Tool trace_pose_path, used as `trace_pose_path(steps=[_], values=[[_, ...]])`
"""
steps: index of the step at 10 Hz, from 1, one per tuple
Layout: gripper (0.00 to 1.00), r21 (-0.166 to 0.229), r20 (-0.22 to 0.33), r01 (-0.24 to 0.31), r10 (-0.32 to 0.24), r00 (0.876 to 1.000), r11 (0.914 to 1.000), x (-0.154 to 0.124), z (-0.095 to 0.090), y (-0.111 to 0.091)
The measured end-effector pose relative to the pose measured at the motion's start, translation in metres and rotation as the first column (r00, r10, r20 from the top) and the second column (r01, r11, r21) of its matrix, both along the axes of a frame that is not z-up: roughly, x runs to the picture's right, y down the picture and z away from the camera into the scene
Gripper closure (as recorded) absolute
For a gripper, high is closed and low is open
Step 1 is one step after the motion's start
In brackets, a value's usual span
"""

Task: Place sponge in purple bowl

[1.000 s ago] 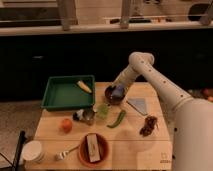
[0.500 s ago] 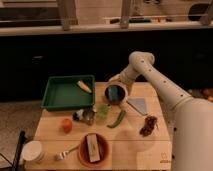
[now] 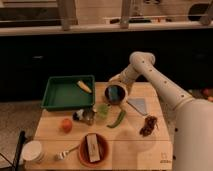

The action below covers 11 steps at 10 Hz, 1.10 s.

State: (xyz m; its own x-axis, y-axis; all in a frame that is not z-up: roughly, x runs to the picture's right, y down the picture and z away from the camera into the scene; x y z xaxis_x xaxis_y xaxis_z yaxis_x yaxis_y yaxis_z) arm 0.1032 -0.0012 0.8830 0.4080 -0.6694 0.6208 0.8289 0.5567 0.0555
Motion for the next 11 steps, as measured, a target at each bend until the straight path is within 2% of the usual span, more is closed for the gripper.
trace_pose_path(steps=[11], values=[[0.20,0.004,-0.005,0.008,-0.008,1.000,1.0000,-0.0001,-0.0021,-0.0024]])
